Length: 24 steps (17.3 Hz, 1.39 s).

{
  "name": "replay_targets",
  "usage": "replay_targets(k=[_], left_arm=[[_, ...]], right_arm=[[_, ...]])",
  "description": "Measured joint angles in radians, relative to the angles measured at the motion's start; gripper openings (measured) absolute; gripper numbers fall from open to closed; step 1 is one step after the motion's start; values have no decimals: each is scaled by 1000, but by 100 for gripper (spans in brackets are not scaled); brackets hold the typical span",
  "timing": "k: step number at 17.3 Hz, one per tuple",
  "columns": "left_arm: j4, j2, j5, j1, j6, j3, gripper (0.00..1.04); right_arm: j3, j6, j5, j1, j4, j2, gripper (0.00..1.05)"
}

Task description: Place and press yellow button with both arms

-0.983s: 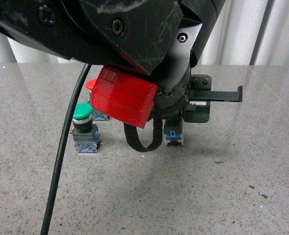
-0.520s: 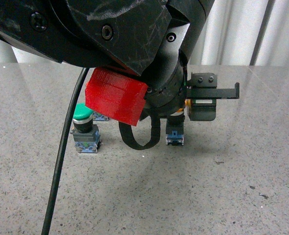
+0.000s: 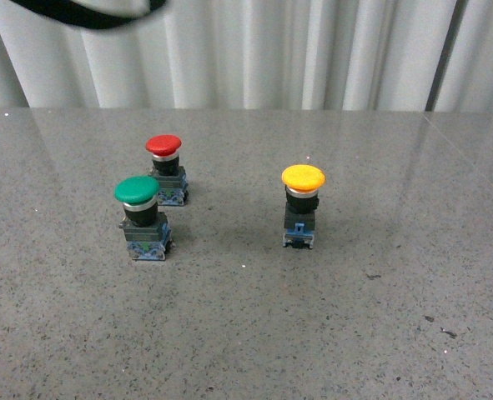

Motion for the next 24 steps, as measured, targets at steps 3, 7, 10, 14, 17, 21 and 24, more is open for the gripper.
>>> replay_targets(k=[3,7,10,14,17,21,24], left_arm=[[53,-204,-114,0,133,-101,93],[79,-586,-178,121,116,-480,55],[108,-718,-58,232,114,-662,24],[116,-864,75,371,110,-815,4],[103,-941,144,430,111,-877,4],[65,-1032,216,505,110,-932,4],[37,-1084,292,602,109,-959,4]], right_arm=[[0,0,0,0,0,0,98],[0,0,0,0,0,0,98],[0,0,0,0,0,0,98],[0,0,0,0,0,0,98],[0,0,0,0,0,0,98],[0,0,0,0,0,0,98],[0,0,0,0,0,0,98]])
